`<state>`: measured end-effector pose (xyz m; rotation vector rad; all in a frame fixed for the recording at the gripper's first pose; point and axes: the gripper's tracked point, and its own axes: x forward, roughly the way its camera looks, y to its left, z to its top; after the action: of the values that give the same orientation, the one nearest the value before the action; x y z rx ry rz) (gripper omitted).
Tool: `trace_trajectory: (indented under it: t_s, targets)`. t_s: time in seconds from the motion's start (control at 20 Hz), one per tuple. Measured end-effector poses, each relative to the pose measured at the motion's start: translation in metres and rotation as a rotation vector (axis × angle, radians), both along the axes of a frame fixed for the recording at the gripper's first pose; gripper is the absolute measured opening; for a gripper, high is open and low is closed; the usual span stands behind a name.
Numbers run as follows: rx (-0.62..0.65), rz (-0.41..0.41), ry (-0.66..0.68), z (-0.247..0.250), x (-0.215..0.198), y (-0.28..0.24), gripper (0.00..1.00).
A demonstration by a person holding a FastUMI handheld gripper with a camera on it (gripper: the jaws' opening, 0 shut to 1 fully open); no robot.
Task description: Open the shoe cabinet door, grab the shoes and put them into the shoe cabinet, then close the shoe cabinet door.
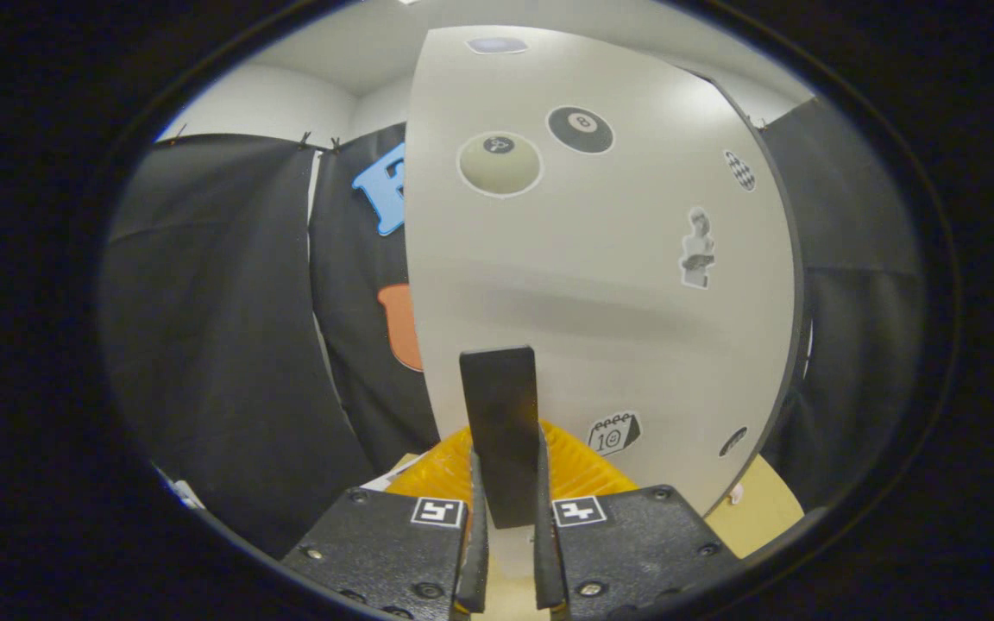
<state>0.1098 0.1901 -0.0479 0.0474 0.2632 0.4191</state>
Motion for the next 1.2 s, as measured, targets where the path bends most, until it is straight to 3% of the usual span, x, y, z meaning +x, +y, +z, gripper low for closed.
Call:
trace_trajectory:
  t_s: [0.55,1.2]
  targets:
    - [-0.008,0.116,0.002,0.008,-0.048,-0.049,0.24]
    - [-0.020,0.152,-0.018,0.011,-0.070,-0.091,0.24]
